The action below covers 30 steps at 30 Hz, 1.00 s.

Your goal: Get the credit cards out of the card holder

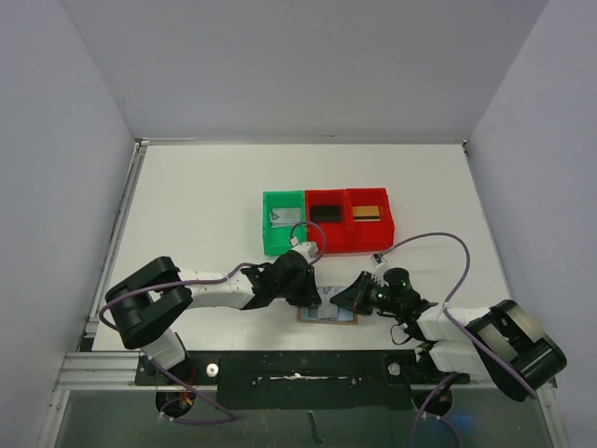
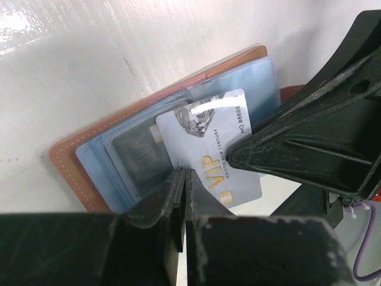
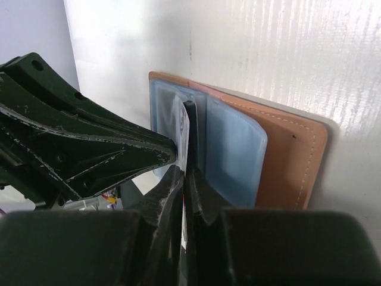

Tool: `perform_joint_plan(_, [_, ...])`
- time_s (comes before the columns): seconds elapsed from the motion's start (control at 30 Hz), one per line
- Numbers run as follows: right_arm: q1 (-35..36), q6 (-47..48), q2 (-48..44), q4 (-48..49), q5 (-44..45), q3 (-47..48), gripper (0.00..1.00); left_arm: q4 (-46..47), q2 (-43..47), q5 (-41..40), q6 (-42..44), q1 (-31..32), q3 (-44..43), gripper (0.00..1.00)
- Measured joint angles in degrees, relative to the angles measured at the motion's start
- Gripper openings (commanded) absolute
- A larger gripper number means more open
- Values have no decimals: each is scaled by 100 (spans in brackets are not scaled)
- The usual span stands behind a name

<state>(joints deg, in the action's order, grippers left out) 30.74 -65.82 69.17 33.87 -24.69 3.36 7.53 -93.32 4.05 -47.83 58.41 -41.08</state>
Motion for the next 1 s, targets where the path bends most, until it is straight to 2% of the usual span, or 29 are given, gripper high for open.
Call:
perform_joint_plan(0.17, [0,87,-317,-308,52,24,0,-109,74,-103,0,7,0,1])
perform_joint_plan(0.37, [-20,376,-1676,-1606,490,61,0,-573,424,-369,44,-2,125,3])
perform_joint_plan(0.57, [-107,728,-2371,-2583,625,315,0,-848,737,-485,131,-9,212,27])
perform_joint_plan(0.63, [-109,820,-2500,-2688,625,367,0,-892,927,-490,168,-9,236,31])
perform_joint_plan(0.87, [-109,981,-2671,-2487,535,374,0,-1429,2238,-688,509,-168,177,46])
perform_joint_plan(1.0, [-109,1060,-2734,-2046,420,372,0,-2109,3025,-824,839,-811,79,60])
